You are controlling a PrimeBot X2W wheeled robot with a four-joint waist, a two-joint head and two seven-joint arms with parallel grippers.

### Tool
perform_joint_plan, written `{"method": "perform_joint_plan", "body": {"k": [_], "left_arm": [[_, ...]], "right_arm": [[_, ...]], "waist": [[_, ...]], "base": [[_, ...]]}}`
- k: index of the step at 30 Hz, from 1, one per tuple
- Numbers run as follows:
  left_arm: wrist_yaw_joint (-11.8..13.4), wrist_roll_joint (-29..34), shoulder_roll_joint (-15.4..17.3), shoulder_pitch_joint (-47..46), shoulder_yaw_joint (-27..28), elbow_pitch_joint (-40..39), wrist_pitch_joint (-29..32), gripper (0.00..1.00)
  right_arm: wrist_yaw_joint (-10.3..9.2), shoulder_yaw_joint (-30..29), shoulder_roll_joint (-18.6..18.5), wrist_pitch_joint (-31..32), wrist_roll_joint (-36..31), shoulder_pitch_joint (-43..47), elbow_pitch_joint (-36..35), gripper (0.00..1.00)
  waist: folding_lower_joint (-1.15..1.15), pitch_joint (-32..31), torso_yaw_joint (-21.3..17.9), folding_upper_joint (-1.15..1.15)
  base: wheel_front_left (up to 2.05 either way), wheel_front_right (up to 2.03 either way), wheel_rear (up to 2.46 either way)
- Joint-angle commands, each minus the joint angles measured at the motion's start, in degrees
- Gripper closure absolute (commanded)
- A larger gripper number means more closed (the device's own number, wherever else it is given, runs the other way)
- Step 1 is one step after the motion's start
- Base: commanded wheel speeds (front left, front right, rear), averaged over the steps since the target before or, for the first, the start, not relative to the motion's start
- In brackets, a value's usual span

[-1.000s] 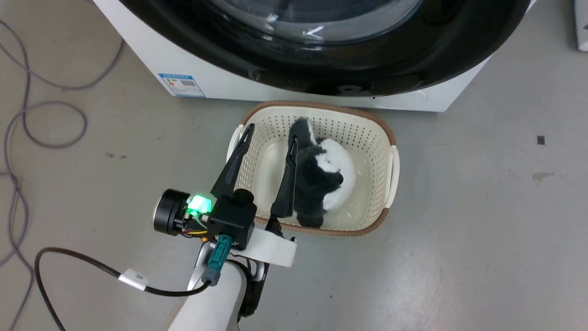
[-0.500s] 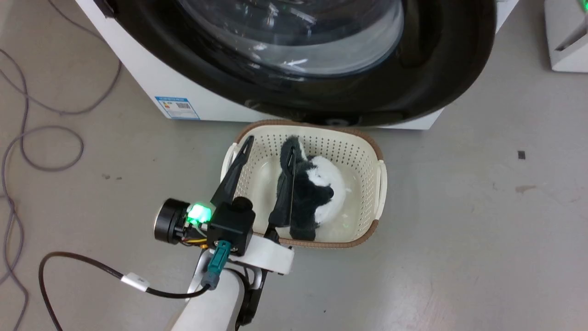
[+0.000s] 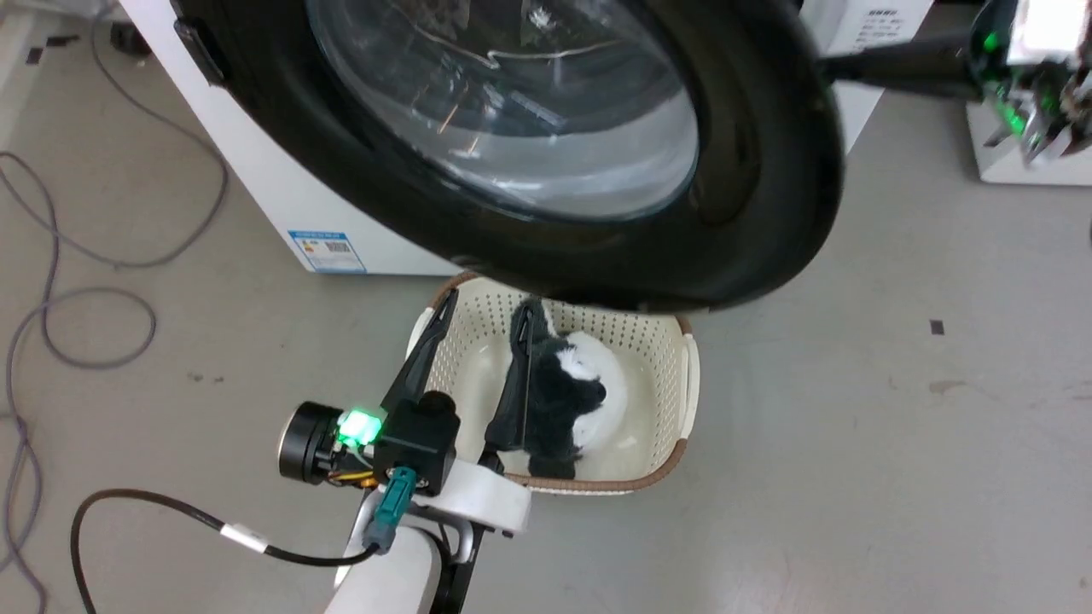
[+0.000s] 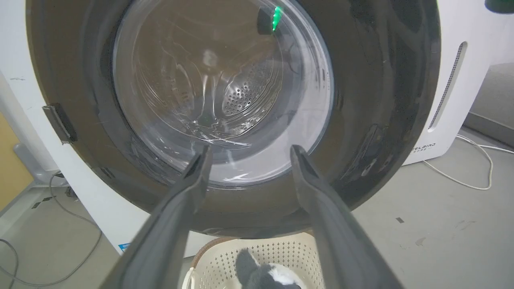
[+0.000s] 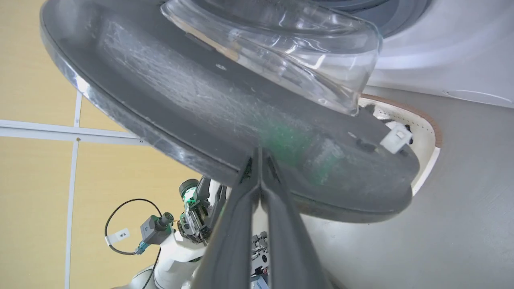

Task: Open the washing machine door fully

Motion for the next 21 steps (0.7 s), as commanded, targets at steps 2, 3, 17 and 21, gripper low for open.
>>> {"method": "perform_joint_plan", "body": {"k": [2,3,17,21], "left_arm": [[-0.36,-0.22,0.23,1.32,0.34,0.37,-0.32,0.00],[-0.44,-0.23,0.23,1.52,0.44,0.49,-0.32,0.00],[-1.26,-0.23,0.39,4.44,1.77,2.16,-0.32,0.00],[-1.06,-0.37,0.46,5.86,2.50,2.35,-0.32,0.00]], "right_arm": [[0.06,-0.07,0.35,1.04,0.93,2.98,-1.92,1.00],[0.06,-0.01,0.53,1.42,1.21,3.94,-2.77,1.00],[0.06,1.49,2.65,5.01,6.52,18.51,-17.19,1.00],[0.06,2.78,3.03,4.95,8.11,22.64,-21.67,1.00]], "waist": [[0.00,-0.92,-0.36,0.00],[0.00,-1.27,-0.43,0.00],[0.00,-5.30,0.51,0.00],[0.00,-6.86,1.17,0.00]], "base": [[0.00,0.00,0.00],[0.00,0.00,0.00],[0.00,0.00,0.00],[0.00,0.00,0.00]]}}
